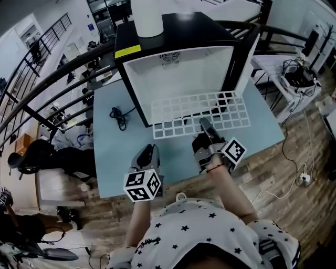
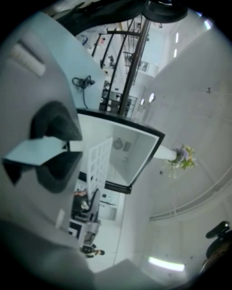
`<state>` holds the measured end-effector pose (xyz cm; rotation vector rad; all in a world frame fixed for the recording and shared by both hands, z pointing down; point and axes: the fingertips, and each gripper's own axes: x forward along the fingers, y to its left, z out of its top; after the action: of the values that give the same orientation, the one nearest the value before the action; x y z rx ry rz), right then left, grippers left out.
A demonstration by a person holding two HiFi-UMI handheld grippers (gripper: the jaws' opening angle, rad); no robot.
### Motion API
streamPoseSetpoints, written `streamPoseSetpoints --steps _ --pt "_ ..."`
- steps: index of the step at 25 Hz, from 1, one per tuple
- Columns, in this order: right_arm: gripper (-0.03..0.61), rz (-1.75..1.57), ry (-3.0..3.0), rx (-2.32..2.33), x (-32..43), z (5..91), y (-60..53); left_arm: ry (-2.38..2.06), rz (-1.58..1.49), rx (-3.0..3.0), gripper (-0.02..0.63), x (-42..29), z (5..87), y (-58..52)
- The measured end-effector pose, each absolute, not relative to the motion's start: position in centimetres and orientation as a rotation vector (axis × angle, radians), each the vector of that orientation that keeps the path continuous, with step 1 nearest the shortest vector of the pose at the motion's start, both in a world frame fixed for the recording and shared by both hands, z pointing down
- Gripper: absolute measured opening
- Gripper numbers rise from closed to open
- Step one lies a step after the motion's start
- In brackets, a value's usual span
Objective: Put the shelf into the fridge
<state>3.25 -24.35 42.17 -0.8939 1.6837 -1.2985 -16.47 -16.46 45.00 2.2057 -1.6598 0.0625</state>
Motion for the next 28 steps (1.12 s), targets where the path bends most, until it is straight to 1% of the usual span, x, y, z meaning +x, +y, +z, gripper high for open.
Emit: streamPoseSetpoints --steps 5,9,14,21,28 --pt "0.038 -1.315 1.674 -0.9 1.9 42.5 -25.9 -1.668 0.107 2.267 0.15 -17.2 44.5 -18.5" --pt "0.038 -1.33 1.68 -0.911 0.7 43.0 -26.8 -1.655 0.138 2.359 0.175 -17.4 44.2 -20.0" --pt "0.038 -1.346 1.667 -0.927 -0.1 43.4 -27.6 -1.626 0.158 2.427 0.173 -17.2 43.8 -21.2" --pt "0.038 -1.373 1.668 -0.892 -0.8 43.2 -28.3 -1.688 0.122 2.398 0.135 -18.3 43.1 -21.9" --pt "0.038 -1.423 1.659 -0.847 -1.4 43.5 -29.3 -1.717 0.1 2.371 0.124 -18.7 42.4 -22.0"
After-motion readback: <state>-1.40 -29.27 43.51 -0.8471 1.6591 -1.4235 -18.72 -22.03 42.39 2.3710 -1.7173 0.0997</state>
